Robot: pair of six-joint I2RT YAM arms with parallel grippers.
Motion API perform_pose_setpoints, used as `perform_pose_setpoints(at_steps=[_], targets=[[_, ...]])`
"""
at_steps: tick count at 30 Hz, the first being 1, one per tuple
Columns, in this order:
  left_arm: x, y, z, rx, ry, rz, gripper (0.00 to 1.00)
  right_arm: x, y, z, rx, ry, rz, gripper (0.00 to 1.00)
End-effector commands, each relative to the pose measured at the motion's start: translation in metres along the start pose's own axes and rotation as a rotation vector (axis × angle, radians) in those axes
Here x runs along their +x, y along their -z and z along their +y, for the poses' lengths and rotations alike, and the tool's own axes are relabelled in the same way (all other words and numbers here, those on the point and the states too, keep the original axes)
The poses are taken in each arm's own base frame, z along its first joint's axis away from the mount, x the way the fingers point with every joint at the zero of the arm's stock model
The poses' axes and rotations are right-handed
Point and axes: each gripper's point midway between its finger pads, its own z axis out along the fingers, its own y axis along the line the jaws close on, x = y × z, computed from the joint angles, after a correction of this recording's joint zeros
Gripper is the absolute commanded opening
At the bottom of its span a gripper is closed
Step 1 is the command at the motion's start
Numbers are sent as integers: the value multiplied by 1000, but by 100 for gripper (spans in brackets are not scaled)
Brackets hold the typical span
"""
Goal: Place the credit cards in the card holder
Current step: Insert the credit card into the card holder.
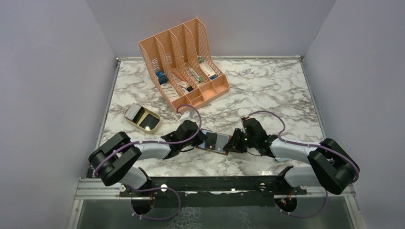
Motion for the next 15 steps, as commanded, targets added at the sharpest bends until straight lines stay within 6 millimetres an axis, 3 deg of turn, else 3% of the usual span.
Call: perform_pose_setpoints(at_steps=[1,15], targets=[[5,-2,-5,38,-24,6,0,11,0,-14,46,-13,32,21],[18,4,-8,64,-61,76,0,7,-1,-12,53,-16,18,21]])
